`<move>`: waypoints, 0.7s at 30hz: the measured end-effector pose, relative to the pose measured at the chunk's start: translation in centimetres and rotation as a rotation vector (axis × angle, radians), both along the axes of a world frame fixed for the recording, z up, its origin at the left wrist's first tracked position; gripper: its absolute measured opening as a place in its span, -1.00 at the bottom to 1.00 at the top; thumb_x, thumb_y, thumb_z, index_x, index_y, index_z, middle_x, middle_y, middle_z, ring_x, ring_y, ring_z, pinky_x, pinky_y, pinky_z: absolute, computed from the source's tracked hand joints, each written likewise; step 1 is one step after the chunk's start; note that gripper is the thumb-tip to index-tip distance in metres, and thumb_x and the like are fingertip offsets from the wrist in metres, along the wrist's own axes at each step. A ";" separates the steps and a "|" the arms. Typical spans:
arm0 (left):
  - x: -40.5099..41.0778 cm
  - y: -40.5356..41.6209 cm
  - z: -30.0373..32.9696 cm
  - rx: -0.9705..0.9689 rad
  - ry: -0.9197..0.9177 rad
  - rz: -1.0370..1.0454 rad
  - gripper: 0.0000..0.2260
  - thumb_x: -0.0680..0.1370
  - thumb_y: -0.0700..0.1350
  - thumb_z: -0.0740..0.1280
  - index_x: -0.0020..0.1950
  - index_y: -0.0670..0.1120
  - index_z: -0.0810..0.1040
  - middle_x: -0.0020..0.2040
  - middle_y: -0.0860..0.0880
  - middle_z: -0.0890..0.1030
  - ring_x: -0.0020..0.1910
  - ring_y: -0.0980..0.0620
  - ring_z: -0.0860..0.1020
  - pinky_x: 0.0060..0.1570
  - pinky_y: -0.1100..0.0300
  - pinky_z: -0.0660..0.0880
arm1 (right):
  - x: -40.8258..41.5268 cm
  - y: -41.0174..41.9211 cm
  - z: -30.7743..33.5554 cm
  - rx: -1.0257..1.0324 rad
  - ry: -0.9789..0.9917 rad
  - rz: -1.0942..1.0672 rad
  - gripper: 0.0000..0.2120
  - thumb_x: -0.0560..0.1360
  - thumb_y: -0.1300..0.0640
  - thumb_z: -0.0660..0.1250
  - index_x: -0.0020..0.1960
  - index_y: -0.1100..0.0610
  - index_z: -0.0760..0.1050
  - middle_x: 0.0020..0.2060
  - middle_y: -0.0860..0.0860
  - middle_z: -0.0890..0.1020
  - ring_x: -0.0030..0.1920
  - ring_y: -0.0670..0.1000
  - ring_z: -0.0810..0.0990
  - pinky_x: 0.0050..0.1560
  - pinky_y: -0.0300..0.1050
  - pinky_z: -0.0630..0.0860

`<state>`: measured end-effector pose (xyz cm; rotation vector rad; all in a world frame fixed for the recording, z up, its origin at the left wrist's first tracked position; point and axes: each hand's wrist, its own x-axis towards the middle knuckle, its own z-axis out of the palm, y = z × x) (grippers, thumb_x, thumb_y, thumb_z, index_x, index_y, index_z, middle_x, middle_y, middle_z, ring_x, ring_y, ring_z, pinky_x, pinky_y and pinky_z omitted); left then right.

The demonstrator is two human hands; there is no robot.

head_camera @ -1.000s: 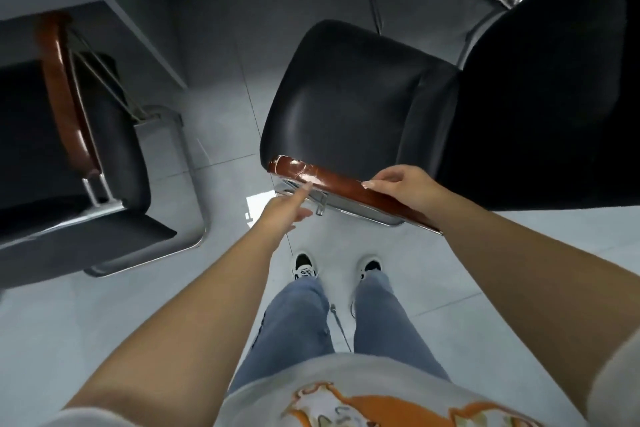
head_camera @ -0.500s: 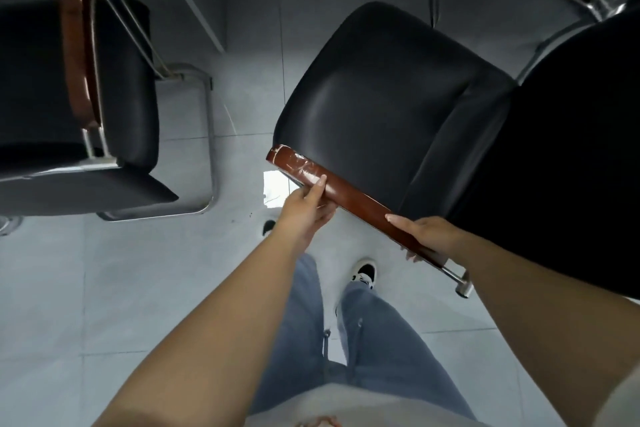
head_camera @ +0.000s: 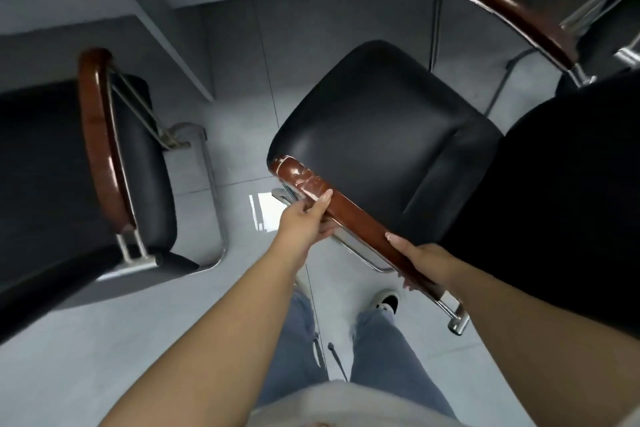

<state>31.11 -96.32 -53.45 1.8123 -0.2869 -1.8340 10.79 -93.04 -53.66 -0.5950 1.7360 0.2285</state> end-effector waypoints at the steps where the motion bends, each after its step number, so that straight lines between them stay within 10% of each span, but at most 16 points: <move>1: 1.5 -1.4 0.1 -0.010 -0.002 -0.021 -0.80 0.52 0.00 0.34 -0.05 -0.13 0.50 -0.06 -0.19 0.62 -0.20 -0.06 0.62 -0.22 0.27 0.60 | 1.6 -0.8 0.3 -0.008 0.002 -0.021 -0.34 0.32 -0.39 0.26 -0.29 0.26 0.56 -0.50 0.13 0.62 -0.40 0.08 0.59 -0.20 -0.09 0.59; 12: 9.7 -13.6 0.4 -0.043 -0.094 -0.151 -0.83 0.56 0.01 0.28 -0.12 -0.08 0.46 -0.25 -0.05 0.56 -0.32 0.04 0.54 -0.41 0.33 0.53 | 13.5 -8.2 -0.1 -0.109 -0.025 -0.222 -0.30 0.32 -0.46 0.21 -0.17 0.22 0.53 -0.35 0.10 0.64 -0.34 0.03 0.61 -0.20 -0.17 0.58; 21: 10.8 -19.6 -1.0 -0.038 -0.036 0.043 -0.68 0.58 0.06 0.21 0.30 -0.01 0.39 -0.18 0.01 0.56 -0.26 0.08 0.55 -0.43 0.23 0.45 | 18.7 -13.5 -2.4 -0.139 -0.023 -0.340 -0.37 0.34 -0.48 0.15 -0.21 0.14 0.41 -0.30 0.04 0.57 -0.27 0.00 0.56 -0.10 -0.08 0.51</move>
